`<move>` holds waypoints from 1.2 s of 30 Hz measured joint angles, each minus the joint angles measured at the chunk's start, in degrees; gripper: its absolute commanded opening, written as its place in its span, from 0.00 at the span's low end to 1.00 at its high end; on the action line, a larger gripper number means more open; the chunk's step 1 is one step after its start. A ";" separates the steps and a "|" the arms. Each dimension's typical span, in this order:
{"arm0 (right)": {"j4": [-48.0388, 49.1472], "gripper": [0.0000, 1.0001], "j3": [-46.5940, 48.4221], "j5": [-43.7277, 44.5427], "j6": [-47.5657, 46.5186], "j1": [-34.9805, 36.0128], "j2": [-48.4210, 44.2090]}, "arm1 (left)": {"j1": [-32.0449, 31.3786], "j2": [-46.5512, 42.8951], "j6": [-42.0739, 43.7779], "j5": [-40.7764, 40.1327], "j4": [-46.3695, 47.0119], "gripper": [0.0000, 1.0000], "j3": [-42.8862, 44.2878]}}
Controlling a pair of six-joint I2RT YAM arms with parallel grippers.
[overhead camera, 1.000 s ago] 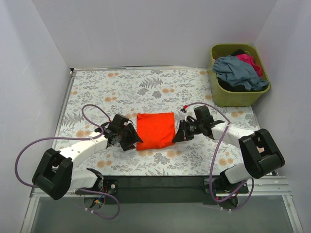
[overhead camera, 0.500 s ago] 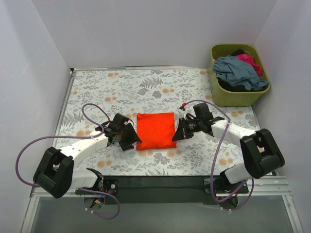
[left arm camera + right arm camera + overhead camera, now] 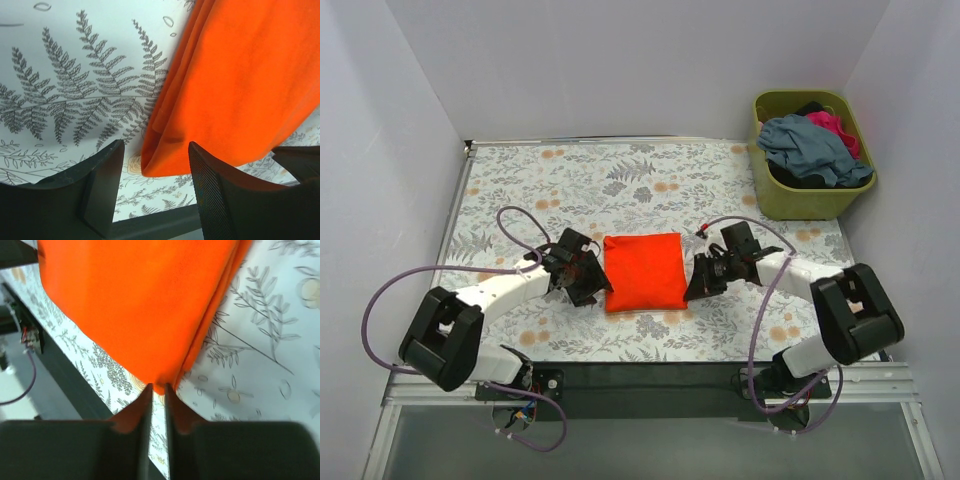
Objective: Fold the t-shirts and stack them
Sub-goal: Neatly place the folded tshirt to the corner
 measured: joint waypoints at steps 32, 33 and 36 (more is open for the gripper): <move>-12.85 0.49 3.72 14.38 -5.51 -0.04 -21.24 | -2.64 27.19 12.55 -16.85 -10.08 0.00 27.65; -12.96 0.49 3.74 14.38 -5.70 -0.04 -21.18 | -2.08 28.06 13.68 -18.40 -10.69 0.00 28.92; -13.22 0.49 3.85 14.34 -5.99 -0.04 -20.72 | 1.81 30.58 17.49 -23.82 -11.82 0.00 32.26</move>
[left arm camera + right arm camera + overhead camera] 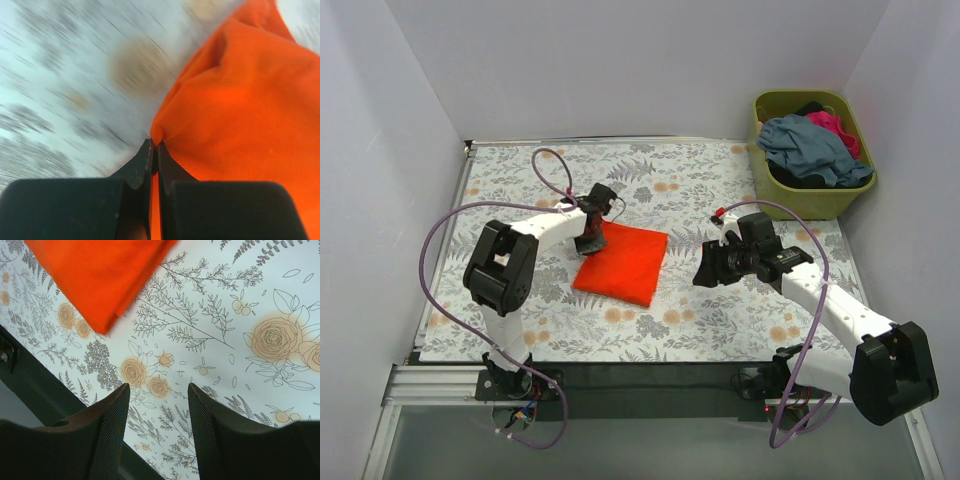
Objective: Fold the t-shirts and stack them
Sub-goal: Neatly place the folded tshirt to the corner
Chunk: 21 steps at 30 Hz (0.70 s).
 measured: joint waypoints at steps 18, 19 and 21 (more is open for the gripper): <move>-1.86 0.49 4.79 -2.84 -3.02 0.00 5.77 | 23.67 1.86 5.73 -8.02 -0.66 0.89 10.25; -1.88 0.49 4.87 -3.21 -3.02 0.00 5.51 | 23.82 -1.88 3.58 -6.38 -0.31 0.89 7.48; -1.97 0.50 4.87 -3.67 -3.02 0.00 4.63 | 24.15 -11.41 -1.29 -2.10 1.70 0.89 -0.28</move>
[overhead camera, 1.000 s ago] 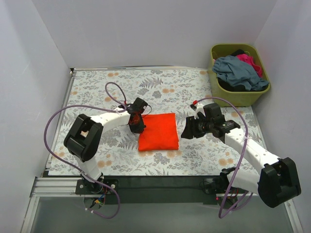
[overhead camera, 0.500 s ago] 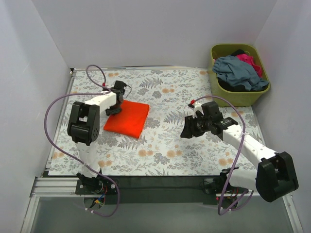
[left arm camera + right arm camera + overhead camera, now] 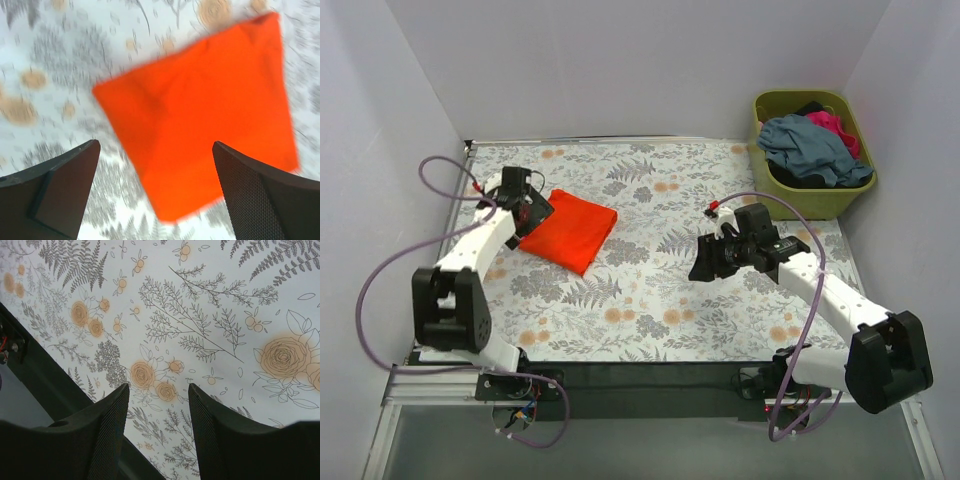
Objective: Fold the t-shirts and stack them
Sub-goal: Neatly place the folded tshirt to the corner
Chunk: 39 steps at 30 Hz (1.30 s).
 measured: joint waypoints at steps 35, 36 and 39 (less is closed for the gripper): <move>-0.46 0.51 -0.11 -3.10 -1.01 0.00 -8.09 | 2.43 -7.91 -23.69 23.02 36.74 0.07 -34.32; -0.48 0.51 -0.11 -3.10 -1.05 0.00 -8.07 | 2.56 -7.43 -23.76 23.15 36.52 0.05 -33.64; -0.48 0.51 -0.11 -3.06 -1.33 0.00 -8.00 | 3.08 -5.31 -24.26 23.12 35.87 0.00 -31.08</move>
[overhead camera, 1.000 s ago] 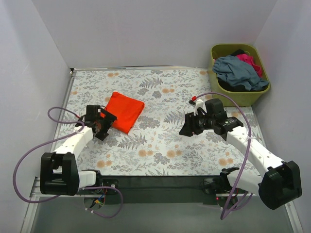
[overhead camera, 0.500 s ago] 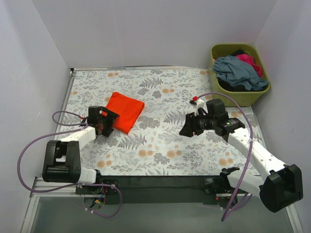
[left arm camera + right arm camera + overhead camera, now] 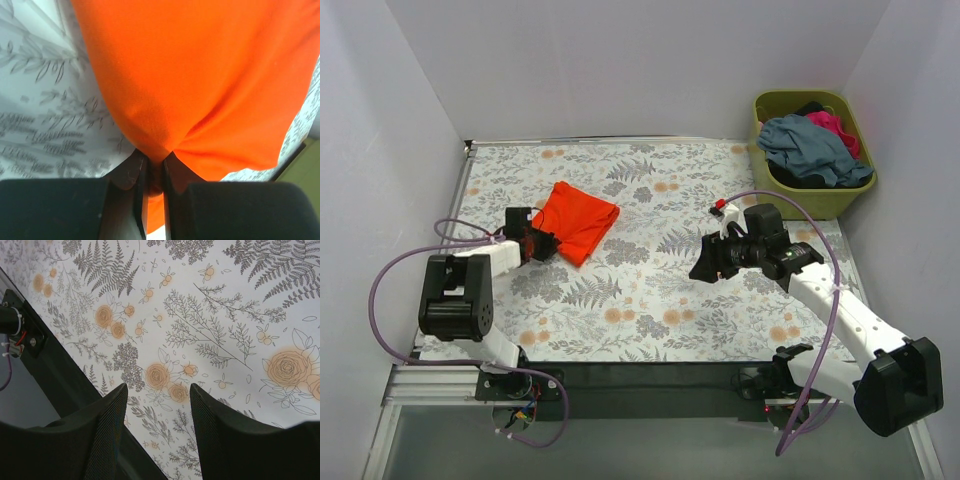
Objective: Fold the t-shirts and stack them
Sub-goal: Neatly place the folded tshirt to the corner
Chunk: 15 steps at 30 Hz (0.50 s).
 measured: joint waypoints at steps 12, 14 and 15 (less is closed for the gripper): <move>-2.25 0.51 0.76 0.96 -2.73 0.00 3.41 | 15.19 11.72 -6.91 2.82 1.97 0.00 10.78; -2.60 0.51 1.27 1.16 -3.08 0.00 4.20 | 17.33 12.90 -8.20 2.08 2.69 0.00 11.91; -2.67 0.51 1.44 1.22 -3.17 0.00 4.48 | 18.14 13.35 -8.59 1.57 2.91 0.00 12.39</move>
